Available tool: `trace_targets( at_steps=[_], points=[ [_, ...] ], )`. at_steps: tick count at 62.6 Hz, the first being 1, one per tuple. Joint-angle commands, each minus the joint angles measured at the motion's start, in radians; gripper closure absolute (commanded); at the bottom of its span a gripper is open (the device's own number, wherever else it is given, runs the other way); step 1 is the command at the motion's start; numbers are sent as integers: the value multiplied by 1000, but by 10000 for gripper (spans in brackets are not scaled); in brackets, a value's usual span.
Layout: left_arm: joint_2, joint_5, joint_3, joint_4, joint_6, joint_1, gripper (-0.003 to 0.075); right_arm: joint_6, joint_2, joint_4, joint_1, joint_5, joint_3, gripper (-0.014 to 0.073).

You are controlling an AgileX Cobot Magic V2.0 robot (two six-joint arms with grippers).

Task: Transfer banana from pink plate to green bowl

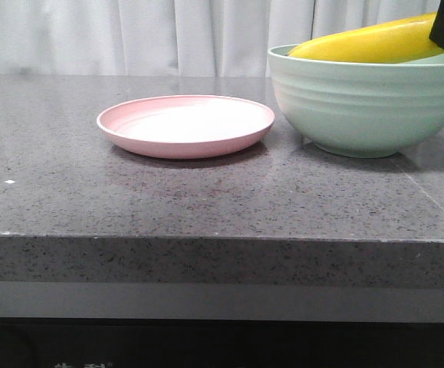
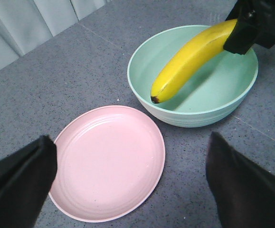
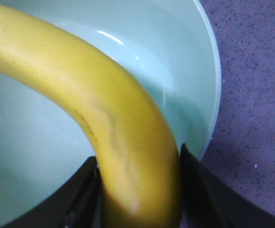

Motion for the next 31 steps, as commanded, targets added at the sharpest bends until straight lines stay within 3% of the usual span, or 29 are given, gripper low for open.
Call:
trace_targets(
  at_steps=[1, 14, 31],
  points=[
    [-23, -77, -32, 13, -11, 1, 98, 14, -36, 18, -6, -40, -37, 397],
    [-23, -77, -32, 13, -11, 1, 98, 18, -38, 19, -6, -38, -38, 211],
    [-23, -73, -32, 13, -11, 1, 98, 37, -38, 21, -6, -35, -39, 188]
  ],
)
